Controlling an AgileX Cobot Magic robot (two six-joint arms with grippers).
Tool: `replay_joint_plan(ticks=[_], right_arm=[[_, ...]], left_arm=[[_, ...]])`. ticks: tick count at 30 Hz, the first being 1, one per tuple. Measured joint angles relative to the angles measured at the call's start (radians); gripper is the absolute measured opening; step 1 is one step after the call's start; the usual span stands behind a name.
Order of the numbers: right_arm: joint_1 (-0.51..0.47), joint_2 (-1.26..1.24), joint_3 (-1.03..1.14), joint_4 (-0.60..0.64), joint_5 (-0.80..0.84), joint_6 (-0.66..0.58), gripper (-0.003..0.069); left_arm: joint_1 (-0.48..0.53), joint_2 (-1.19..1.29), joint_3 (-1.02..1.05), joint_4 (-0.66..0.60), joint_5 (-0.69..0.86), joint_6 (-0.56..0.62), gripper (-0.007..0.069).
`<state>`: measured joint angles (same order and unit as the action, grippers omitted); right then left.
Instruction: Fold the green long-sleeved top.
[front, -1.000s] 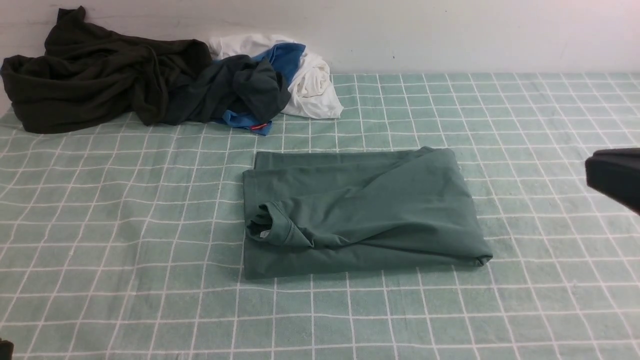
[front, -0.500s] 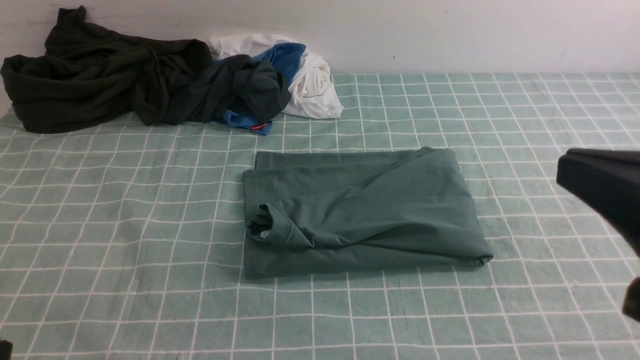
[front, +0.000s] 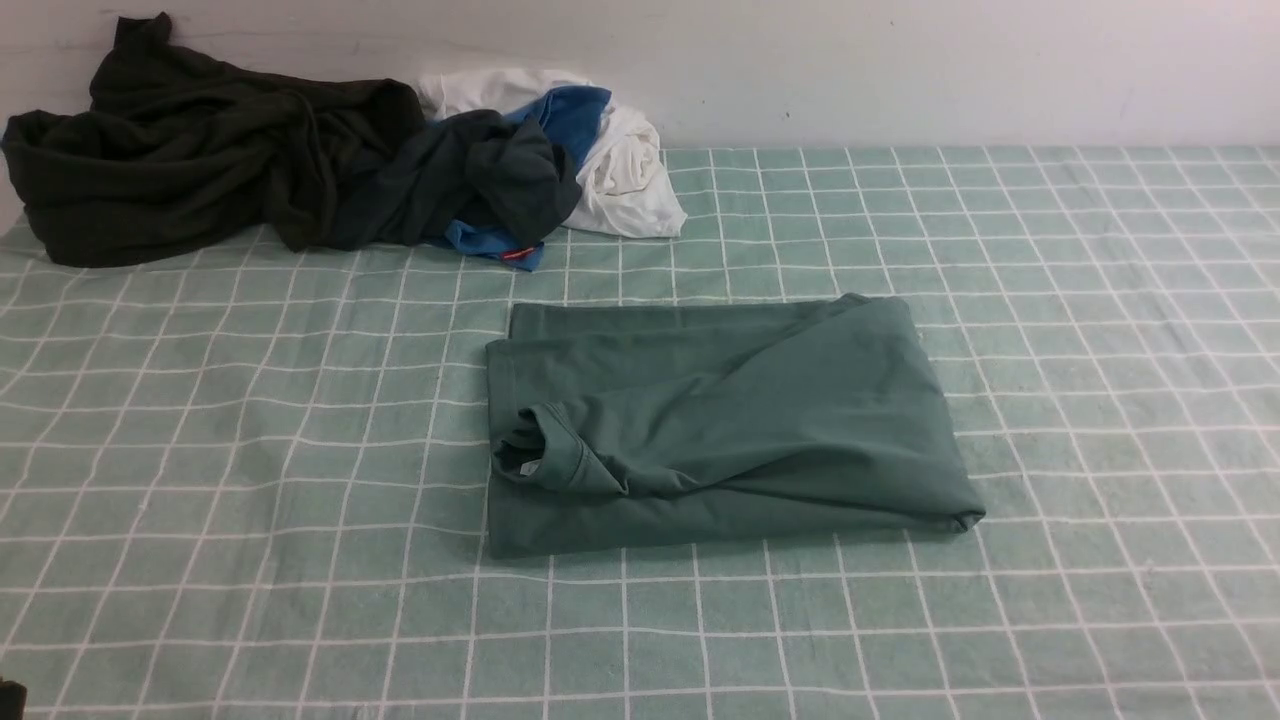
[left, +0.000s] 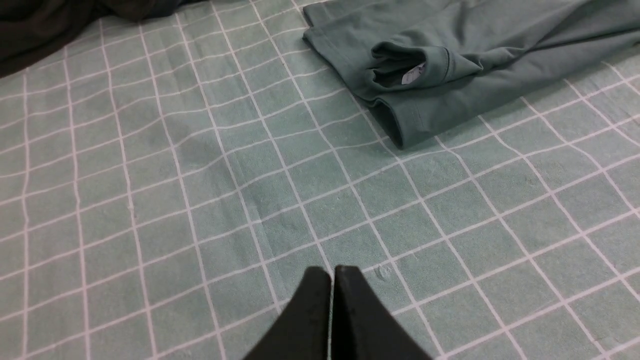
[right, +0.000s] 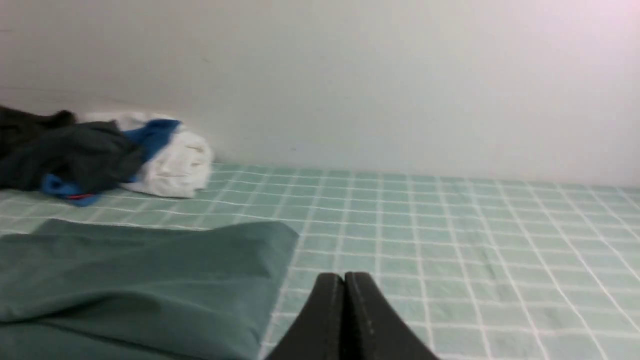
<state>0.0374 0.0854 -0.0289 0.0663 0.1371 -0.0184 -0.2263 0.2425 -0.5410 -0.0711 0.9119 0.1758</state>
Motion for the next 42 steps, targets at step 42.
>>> replay_joint_plan(ticks=[42], right_arm=[[-0.079,-0.096,0.054,-0.072,0.212,0.106,-0.0013]], left_arm=[[0.0,0.0,0.0,0.0,0.0,0.0,-0.0003]])
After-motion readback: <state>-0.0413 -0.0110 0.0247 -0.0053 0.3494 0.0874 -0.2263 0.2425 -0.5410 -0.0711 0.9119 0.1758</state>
